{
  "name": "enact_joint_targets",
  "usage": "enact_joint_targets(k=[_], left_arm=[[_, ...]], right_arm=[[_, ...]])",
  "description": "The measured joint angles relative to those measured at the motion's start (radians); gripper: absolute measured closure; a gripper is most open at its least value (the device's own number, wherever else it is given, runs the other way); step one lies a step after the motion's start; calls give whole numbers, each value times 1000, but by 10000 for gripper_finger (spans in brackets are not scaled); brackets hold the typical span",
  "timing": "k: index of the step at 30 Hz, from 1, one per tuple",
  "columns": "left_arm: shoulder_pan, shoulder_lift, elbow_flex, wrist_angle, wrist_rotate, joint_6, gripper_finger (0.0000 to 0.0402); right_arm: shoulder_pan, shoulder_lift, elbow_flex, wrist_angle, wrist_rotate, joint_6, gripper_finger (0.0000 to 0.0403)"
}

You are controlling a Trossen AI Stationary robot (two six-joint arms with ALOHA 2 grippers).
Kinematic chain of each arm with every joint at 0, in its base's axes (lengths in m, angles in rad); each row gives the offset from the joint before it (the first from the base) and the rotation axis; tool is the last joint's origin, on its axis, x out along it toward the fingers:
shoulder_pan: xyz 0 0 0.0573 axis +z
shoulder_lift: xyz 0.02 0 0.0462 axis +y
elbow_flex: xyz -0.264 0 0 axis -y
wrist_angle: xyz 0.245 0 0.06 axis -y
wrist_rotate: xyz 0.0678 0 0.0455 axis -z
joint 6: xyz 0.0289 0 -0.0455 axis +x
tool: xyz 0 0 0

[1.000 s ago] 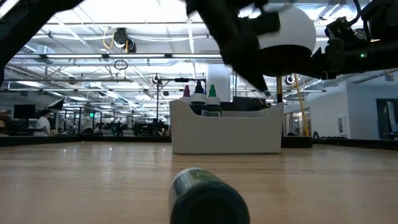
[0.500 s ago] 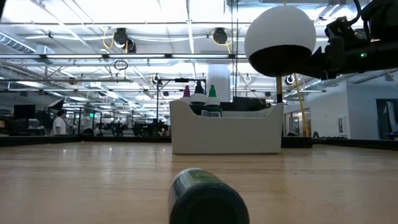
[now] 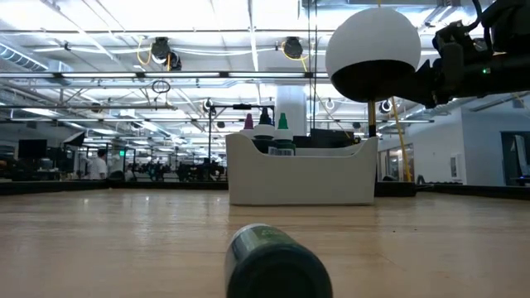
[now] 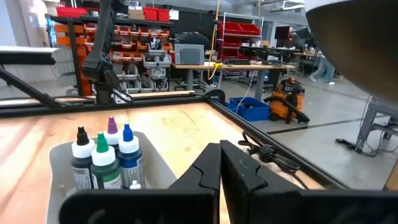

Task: Pick & Place food coloring
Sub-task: Put the small green food coloring bottle into the gray bin

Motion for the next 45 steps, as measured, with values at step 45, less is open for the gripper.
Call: enact_joint_targets(k=[45], left_arm=[[357, -930, -1353, 1313, 581, 981, 400]], right_arm=[[0, 11, 0, 80, -141, -50, 403]])
